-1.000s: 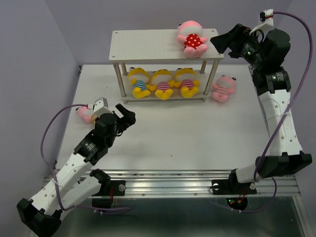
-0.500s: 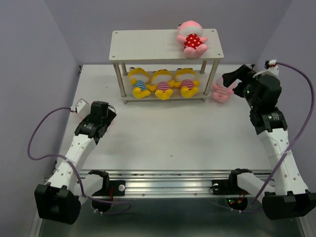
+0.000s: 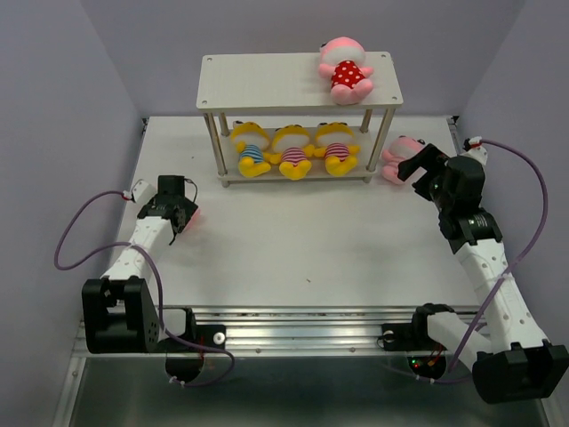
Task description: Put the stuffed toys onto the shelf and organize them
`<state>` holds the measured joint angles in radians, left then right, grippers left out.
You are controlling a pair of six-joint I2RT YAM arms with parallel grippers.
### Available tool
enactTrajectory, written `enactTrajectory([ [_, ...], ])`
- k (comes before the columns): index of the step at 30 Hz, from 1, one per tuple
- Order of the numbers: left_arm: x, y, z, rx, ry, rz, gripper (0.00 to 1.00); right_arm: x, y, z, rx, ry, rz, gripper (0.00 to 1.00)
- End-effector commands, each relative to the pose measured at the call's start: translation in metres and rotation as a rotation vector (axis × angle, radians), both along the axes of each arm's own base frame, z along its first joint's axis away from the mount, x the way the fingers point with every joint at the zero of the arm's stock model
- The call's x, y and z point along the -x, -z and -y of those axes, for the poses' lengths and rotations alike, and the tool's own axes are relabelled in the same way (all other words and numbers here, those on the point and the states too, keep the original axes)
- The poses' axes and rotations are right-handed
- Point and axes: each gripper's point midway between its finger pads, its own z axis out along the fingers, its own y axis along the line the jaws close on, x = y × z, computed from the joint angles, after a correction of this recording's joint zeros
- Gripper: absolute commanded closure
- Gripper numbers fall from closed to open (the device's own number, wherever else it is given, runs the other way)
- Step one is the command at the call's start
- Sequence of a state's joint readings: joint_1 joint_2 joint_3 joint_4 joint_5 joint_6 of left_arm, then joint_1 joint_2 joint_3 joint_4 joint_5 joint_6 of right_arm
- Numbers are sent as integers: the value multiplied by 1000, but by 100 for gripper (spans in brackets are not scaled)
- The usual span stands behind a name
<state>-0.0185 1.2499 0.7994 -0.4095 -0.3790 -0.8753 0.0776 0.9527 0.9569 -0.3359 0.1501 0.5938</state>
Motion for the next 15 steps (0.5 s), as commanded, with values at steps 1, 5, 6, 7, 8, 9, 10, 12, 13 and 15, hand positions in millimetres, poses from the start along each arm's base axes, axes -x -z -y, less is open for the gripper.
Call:
enactTrajectory([
  [1, -16, -10, -6, -26, 2, 42, 19, -4, -1, 3, 25, 2, 11, 0],
  [5, -16, -1, -15, -21, -22, 21, 25, -3, -1, 5, 38, 2, 11, 0],
  [6, -17, 0, -14, -17, -20, 22, 27, -2, -2, 5, 38, 6, 13, 0],
  [7, -16, 3, -12, -9, -9, 18, 33, -2, -3, 5, 39, 5, 16, 0],
  [8, -16, 5, -11, -5, -7, 18, 36, -2, -3, 6, 39, 7, 17, 0],
  [9, -16, 6, -10, -4, -4, 16, 38, -2, -3, 6, 39, 7, 17, 0],
  [10, -15, 8, -11, -3, -7, 12, 49, -1, -3, 6, 39, 7, 17, 0],
  [12, -15, 7, -11, -4, -8, 14, 61, 0, -3, 6, 40, 8, 20, 0],
  [13, -15, 6, -11, -7, -1, 12, 75, 1, -2, 6, 39, 7, 16, 0],
  [15, -17, 2, -10, -7, 11, 20, 93, 2, 0, 6, 42, 8, 11, 0],
])
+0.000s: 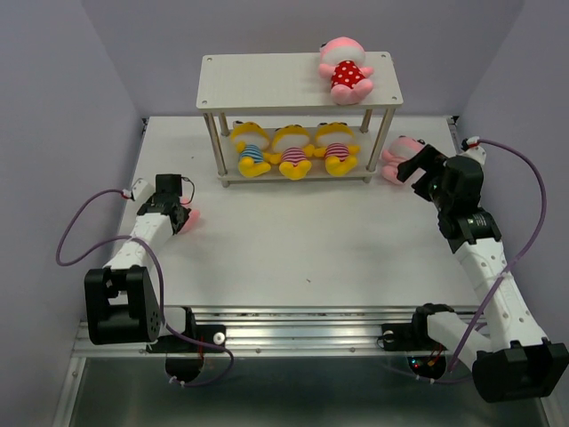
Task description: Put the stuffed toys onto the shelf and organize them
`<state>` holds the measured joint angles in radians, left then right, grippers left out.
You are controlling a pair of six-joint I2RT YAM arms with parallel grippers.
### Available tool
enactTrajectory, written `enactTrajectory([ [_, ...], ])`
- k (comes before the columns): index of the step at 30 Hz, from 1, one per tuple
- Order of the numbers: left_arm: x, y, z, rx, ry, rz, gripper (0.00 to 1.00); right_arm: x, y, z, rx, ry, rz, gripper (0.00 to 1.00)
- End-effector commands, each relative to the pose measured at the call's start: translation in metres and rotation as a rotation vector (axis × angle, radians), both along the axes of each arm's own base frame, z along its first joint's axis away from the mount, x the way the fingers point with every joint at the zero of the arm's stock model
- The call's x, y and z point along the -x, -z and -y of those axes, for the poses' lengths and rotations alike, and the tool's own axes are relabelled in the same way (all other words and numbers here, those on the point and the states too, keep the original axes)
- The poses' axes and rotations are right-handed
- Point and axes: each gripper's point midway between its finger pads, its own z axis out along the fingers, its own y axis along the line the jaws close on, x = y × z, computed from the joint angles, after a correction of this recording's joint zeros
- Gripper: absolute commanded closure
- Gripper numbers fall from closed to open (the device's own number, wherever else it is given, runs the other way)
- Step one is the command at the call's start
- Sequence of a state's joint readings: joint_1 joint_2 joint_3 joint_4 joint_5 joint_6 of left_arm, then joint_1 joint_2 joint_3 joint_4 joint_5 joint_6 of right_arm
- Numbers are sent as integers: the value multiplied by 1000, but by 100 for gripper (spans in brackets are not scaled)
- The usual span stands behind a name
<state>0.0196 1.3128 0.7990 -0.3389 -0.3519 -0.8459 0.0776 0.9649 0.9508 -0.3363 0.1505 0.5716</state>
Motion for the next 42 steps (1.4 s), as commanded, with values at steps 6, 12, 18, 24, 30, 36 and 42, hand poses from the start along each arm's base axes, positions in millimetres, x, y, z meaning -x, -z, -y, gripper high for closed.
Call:
enactTrajectory([
  [6, -12, -38, 6, -9, 92, 87, 100, 9, 2, 5, 14, 10, 15, 0],
  [12, -14, -128, 11, -29, 143, 340, 100, 15, 14, 2, 13, -7, -10, 0],
  [18, 3, -248, 13, -99, 191, 645, 100, 23, 20, -1, 15, -34, -14, 0],
  [24, -2, -365, 69, -101, 558, 922, 100, 32, 21, -3, 26, -56, -11, 0],
  [30, -9, -430, 133, -81, 927, 1080, 100, 39, 16, 0, 50, -59, 6, 0],
  [36, -27, -456, 174, 2, 999, 1117, 100, 44, 8, 0, 63, -66, 19, 0],
  [42, -59, -442, 208, 167, 938, 1085, 100, 46, 10, 2, 64, -56, 18, 0],
])
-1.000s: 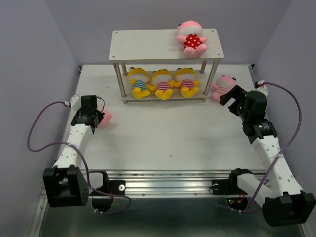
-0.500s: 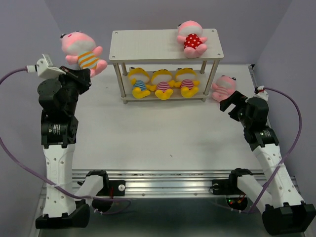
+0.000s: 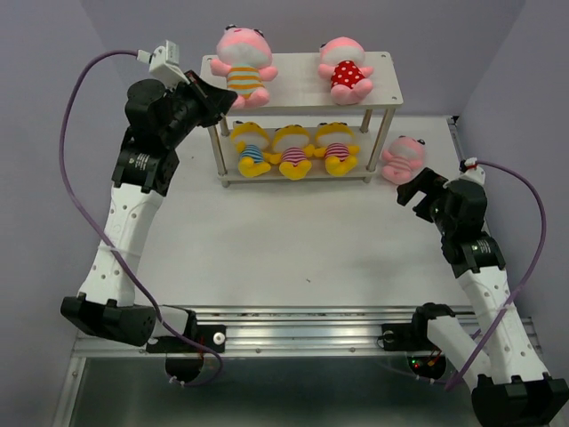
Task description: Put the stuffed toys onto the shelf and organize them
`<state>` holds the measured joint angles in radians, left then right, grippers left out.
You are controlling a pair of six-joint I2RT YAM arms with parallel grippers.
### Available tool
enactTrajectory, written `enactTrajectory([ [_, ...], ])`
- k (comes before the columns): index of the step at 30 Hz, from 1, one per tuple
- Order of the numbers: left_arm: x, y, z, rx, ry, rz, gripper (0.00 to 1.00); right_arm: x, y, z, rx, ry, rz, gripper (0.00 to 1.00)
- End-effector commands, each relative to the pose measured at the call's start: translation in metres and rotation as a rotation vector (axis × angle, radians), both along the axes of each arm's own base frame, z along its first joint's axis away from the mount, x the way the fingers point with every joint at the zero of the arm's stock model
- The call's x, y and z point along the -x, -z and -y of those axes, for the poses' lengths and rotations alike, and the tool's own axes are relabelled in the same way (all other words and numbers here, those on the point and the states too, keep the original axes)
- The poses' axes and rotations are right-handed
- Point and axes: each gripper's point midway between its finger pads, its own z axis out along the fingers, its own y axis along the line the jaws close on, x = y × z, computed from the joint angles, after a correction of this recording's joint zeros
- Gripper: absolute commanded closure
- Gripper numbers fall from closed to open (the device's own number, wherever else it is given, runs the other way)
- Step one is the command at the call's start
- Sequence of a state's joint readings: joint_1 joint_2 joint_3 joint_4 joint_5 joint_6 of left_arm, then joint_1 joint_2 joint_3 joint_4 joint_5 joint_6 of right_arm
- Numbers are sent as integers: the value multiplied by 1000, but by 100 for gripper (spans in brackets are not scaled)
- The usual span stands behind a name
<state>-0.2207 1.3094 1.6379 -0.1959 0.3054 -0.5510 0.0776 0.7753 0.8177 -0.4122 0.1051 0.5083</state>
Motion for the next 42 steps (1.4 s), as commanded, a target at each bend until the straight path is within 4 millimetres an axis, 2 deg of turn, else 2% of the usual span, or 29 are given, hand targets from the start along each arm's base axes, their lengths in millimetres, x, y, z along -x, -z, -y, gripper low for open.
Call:
enactTrajectory([
  [1, -3, -44, 11, 121, -14, 90, 100, 1, -13, 4, 18, 7, 38, 0],
  [7, -14, -43, 43, 207, -2, 69, 100, -1, -6, 4, 24, 5, 18, 0],
  [14, -42, -33, 74, 209, 60, 45, 100, 0, -2, 4, 25, 6, 10, 0],
  [20, -58, -26, 83, 206, 65, 23, 100, 0, -2, 5, 26, 9, 9, 0],
  [25, -65, -24, 87, 194, 76, 21, 100, 0, -1, 5, 28, 10, 7, 0],
  [27, -68, -15, 91, 175, 87, -3, 100, 0, 0, 5, 28, 9, 6, 0],
  [28, -68, -17, 92, 170, 96, 0, 100, 0, 1, 5, 27, 12, 4, 0],
  [30, -71, -4, 102, 145, 143, -36, 100, 0, 0, 5, 26, 13, 6, 0],
  [31, -69, -10, 104, 138, 155, -27, 100, 0, 1, 6, 26, 16, 3, 0],
  [33, -71, -1, 111, 122, 193, -52, 100, 0, 1, 6, 26, 18, 6, 0],
  [42, -71, 8, 114, 93, 209, -78, 100, 2, -2, 8, 26, 25, 17, 0],
])
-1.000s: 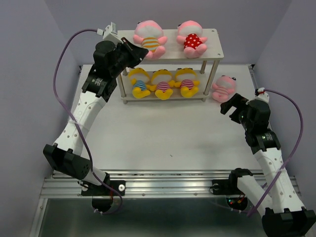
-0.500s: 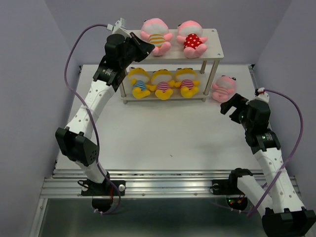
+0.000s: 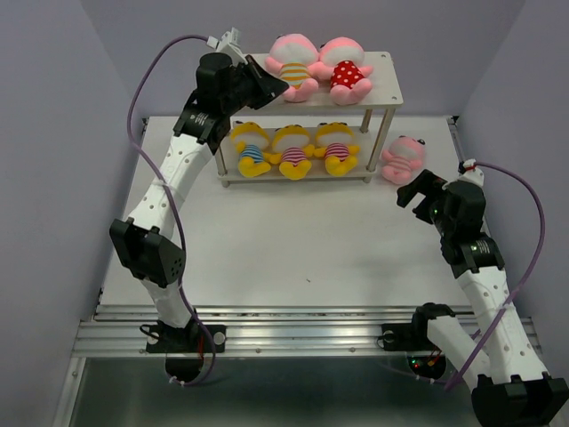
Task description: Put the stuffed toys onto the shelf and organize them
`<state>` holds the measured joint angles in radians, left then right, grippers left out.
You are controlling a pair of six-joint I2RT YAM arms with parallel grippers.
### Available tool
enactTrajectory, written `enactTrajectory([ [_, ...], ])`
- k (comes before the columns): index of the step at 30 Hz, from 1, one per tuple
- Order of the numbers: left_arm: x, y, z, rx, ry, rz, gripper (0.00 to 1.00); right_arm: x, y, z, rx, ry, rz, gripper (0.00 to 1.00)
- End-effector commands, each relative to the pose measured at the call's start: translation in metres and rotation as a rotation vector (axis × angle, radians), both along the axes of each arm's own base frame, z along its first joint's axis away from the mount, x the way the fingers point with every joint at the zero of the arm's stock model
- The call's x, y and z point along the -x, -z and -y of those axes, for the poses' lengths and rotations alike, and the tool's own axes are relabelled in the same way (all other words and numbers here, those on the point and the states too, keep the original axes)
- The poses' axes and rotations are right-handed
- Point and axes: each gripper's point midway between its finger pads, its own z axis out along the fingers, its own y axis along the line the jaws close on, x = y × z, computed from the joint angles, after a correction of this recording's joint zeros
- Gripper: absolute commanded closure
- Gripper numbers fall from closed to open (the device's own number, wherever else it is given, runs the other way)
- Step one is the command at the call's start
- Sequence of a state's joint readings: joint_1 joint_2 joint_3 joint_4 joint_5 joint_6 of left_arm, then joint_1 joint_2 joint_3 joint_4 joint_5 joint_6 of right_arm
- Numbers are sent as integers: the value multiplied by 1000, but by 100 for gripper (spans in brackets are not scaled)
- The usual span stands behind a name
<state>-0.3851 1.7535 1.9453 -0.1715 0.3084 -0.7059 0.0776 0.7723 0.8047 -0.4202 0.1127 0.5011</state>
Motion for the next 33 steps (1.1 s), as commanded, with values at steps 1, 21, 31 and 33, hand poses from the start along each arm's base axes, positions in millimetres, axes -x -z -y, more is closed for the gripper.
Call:
enactTrajectory([
  [1, 14, -42, 2, 7, 46, 118, 100, 0, -9, 6, 15, 23, 35, 0],
  [21, 1, -34, -4, -48, 39, 80, 50, 2, -10, 5, 9, 21, 38, 0],
  [31, 7, -46, -11, -50, 17, 118, 44, 1, -9, 5, 11, 19, 33, 0],
  [33, 7, -47, -10, -51, 20, 123, 44, 1, -8, 5, 11, 19, 32, 0],
])
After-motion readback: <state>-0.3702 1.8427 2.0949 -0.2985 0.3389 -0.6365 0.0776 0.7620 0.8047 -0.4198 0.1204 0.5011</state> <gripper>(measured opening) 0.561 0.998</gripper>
